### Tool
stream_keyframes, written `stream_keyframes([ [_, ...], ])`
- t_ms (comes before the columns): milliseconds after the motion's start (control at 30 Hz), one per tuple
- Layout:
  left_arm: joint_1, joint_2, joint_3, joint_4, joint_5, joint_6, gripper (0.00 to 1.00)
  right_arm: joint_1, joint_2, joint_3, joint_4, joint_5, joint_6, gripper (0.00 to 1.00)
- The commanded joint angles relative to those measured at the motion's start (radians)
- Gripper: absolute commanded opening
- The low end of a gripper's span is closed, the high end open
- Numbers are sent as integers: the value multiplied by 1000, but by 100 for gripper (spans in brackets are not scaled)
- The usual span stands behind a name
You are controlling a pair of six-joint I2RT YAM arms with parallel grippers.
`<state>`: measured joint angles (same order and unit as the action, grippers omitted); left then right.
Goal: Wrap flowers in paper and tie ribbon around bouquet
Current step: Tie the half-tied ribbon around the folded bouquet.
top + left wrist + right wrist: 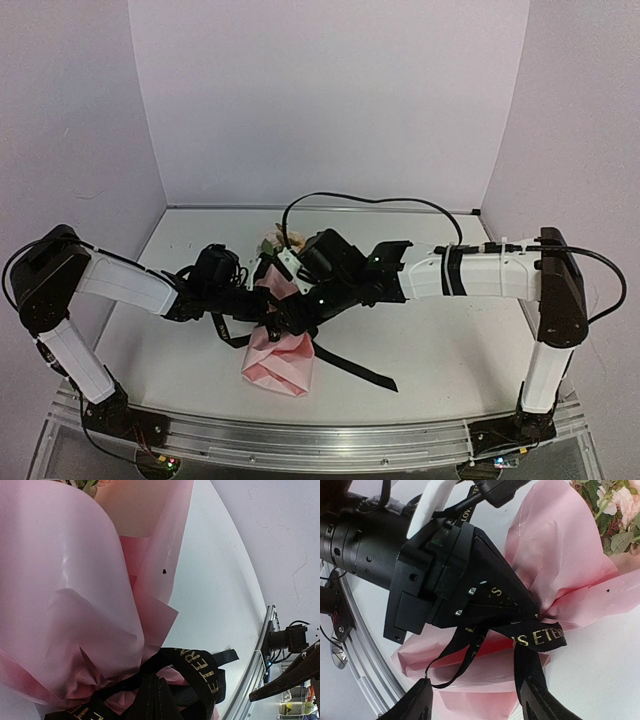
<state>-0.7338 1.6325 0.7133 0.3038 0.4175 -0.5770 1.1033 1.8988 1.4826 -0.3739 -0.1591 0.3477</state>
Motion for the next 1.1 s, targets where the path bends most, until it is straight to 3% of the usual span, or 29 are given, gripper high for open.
stream_keyframes([
  [0,5,-7,4,21,61,16,0,6,11,39,9,-78,-40,62],
  [300,7,11,2,8,104,39,0,6,98,177,-111,-149,-77,62],
  [600,7,21,12,-4,110,53,0,6,116,187,-152,-131,-111,49],
  [833,8,27,11,-6,126,59,0,6,127,202,-165,-153,-118,48],
  [1067,8,25,9,-20,119,67,0,6,148,228,-178,-167,-133,40],
])
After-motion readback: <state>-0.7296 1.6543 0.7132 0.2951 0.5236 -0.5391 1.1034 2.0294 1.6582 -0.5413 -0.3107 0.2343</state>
